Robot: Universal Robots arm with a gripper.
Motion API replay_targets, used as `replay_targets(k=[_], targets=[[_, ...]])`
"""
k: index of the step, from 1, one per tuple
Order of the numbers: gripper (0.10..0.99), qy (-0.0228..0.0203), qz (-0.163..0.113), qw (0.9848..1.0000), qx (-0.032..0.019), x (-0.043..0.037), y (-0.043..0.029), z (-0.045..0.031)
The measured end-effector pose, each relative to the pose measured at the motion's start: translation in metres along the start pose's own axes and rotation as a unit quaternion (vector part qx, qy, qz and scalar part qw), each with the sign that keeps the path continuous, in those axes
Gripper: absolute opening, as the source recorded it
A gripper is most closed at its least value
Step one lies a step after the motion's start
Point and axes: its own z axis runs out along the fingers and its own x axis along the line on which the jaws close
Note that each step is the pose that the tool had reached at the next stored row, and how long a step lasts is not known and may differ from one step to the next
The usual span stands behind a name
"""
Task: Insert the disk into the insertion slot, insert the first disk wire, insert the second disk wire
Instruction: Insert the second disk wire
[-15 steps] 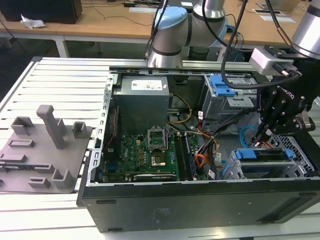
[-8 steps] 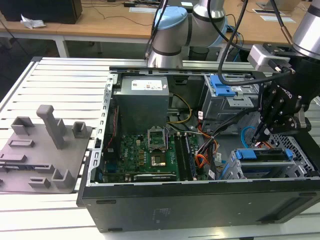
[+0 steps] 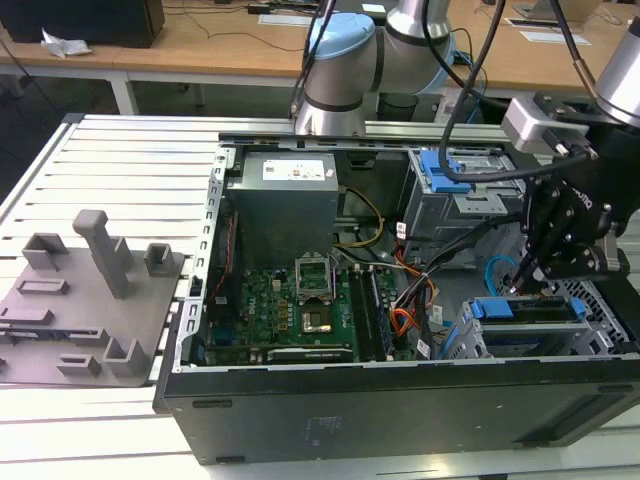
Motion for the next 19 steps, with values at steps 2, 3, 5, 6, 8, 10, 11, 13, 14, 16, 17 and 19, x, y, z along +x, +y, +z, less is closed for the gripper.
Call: replay_targets(k=[2, 3, 5, 6, 8, 10, 11, 13, 14, 16, 17, 19], targets=[[0.161, -0.0001, 0.000, 1.0000, 0.0000, 0.0040, -0.0003, 0.0003], [0.161, -0.0002, 0.000, 1.0000, 0.0000, 0.0056, -0.0004, 0.0004], [0.161, -0.0005, 0.000, 1.0000, 0.0000, 0.0089, -0.0007, 0.0008], [0.161, -0.0004, 0.000, 1.0000, 0.0000, 0.0089, -0.0008, 0.0009], [0.161, -0.0004, 0.000, 1.0000, 0.0000, 0.0086, -0.0018, 0.0014], [0.161, -0.0006, 0.000, 1.0000, -0.0001, 0.0082, -0.0021, 0.0018], [0.161, -0.0006, 0.000, 1.0000, 0.0000, 0.0080, -0.0021, 0.0019], [0.161, -0.0006, 0.000, 1.0000, -0.0001, 0.0077, -0.0022, 0.0024], [0.161, -0.0006, 0.000, 1.0000, -0.0001, 0.0076, -0.0022, 0.0028], [0.161, -0.0007, 0.000, 1.0000, 0.0000, 0.0075, -0.0023, 0.0040], [0.161, -0.0007, 0.000, 1.0000, 0.0000, 0.0075, -0.0023, 0.0044], [0.161, -0.0006, 0.000, 1.0000, -0.0001, 0.0074, -0.0025, 0.0062]])
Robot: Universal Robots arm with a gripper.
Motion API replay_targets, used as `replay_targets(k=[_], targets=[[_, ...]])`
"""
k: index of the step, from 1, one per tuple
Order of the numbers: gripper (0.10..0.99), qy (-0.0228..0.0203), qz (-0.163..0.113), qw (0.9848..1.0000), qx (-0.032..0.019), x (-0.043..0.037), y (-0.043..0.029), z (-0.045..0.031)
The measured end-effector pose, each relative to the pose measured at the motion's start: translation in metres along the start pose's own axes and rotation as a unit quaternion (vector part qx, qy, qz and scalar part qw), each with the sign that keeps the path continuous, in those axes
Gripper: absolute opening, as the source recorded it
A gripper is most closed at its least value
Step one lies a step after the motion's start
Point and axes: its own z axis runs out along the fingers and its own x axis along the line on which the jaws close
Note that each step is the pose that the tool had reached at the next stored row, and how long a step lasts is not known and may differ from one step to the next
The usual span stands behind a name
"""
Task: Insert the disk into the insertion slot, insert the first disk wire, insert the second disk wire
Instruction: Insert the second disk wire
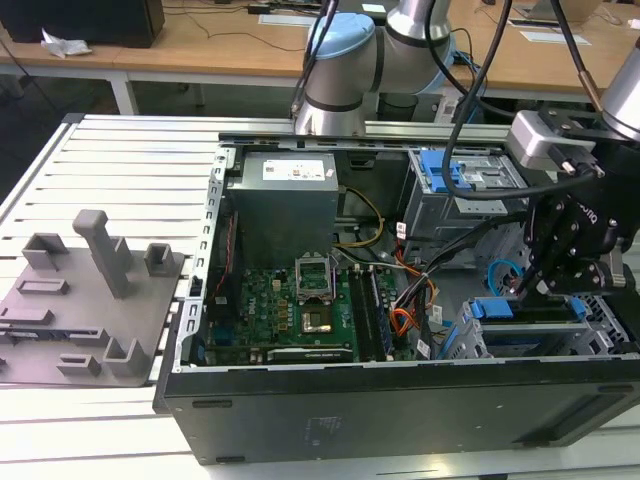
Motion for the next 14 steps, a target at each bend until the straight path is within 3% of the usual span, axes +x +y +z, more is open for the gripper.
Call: replay_targets(k=[6, 11, 12, 14], targets=[[0.161, 0.0001, 0.000, 1.0000, 0.0000, -0.0005, -0.0008, 0.0060], [0.161, 0.0002, 0.000, 1.0000, 0.0000, -0.0005, -0.0009, 0.0067], [0.161, -0.0013, 0.000, 1.0000, -0.0002, -0.0008, -0.0009, 0.0078], [0.231, -0.0009, 0.000, 1.0000, -0.0001, -0.0007, -0.0009, 0.0081]])
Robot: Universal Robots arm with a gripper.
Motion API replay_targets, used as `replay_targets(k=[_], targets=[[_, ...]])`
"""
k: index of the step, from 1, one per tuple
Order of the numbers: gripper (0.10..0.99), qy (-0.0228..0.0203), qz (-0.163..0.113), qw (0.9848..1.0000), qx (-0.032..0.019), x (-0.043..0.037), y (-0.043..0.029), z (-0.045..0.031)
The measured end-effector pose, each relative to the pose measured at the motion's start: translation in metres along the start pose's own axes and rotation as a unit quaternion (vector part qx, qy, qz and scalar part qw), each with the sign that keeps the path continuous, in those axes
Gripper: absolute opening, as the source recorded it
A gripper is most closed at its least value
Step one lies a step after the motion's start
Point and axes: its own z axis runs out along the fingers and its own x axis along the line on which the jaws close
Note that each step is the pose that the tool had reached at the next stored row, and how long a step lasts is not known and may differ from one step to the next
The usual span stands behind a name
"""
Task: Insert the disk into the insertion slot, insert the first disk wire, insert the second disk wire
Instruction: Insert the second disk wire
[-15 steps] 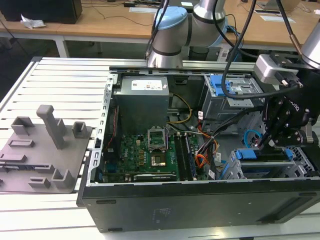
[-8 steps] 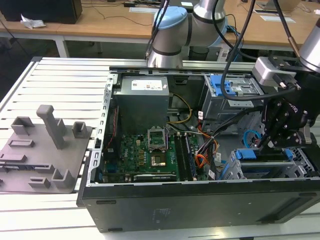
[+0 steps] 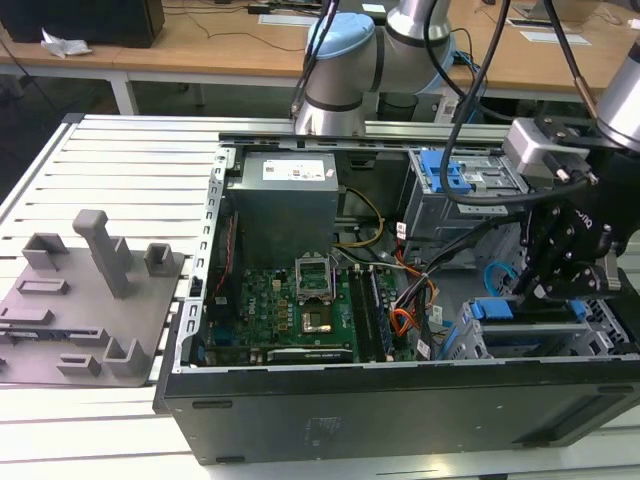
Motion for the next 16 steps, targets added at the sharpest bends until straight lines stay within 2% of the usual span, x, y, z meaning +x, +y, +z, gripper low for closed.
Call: replay_targets(k=[5, 7, 11, 12, 13, 14, 15, 16], targets=[[0.231, 0.0009, 0.000, 1.0000, 0.0001, 0.0003, 0.0002, -0.0037], [0.231, 0.0008, 0.000, 1.0000, 0.0001, 0.0007, 0.0005, -0.0090], [0.231, 0.0009, 0.000, 1.0000, 0.0001, 0.0014, 0.0013, -0.0244], [0.231, -0.0010, 0.000, 1.0000, -0.0001, 0.0014, 0.0013, -0.0245], [0.231, -0.0048, 0.000, 1.0000, -0.0003, 0.0014, 0.0012, -0.0245], [0.231, -0.0114, -0.001, 0.9999, -0.0009, 0.0013, 0.0012, -0.0246], [0.231, -0.0150, -0.001, 0.9999, -0.0011, 0.0013, 0.0012, -0.0246], [0.161, -0.0151, -0.001, 0.9999, -0.0011, 0.0013, 0.0012, -0.0246]])
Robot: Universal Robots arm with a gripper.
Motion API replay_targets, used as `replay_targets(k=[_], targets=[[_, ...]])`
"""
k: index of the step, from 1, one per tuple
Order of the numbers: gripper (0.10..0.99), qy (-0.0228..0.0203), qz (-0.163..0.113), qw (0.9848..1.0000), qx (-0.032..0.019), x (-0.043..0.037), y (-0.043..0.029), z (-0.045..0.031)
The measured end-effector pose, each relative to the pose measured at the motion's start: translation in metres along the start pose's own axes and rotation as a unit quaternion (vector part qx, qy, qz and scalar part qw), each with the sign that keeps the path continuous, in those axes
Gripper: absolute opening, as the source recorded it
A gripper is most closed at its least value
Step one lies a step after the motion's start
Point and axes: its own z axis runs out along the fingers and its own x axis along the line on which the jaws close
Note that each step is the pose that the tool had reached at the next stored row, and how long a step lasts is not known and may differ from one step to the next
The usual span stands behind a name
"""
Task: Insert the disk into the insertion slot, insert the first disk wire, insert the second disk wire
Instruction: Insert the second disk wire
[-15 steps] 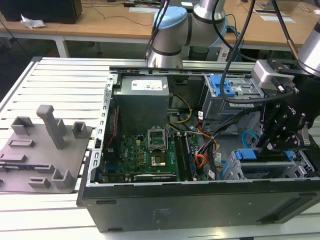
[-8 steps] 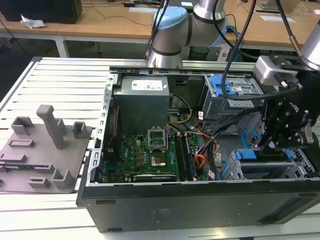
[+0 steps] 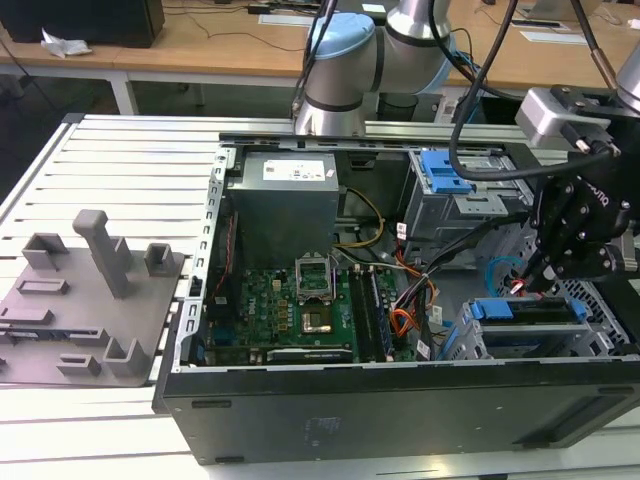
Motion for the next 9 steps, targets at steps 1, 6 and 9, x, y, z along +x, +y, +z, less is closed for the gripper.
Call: replay_targets(k=[1, 6, 9], targets=[[0.161, 0.0000, 0.000, 1.0000, 0.0000, 0.0000, 0.0000, 0.0000], [0.161, 0.0000, 0.000, 1.0000, 0.0000, 0.0001, 0.0001, 0.0000], [0.161, 0.0000, 0.000, 1.0000, 0.0000, 0.0013, -0.0001, 0.0000]])
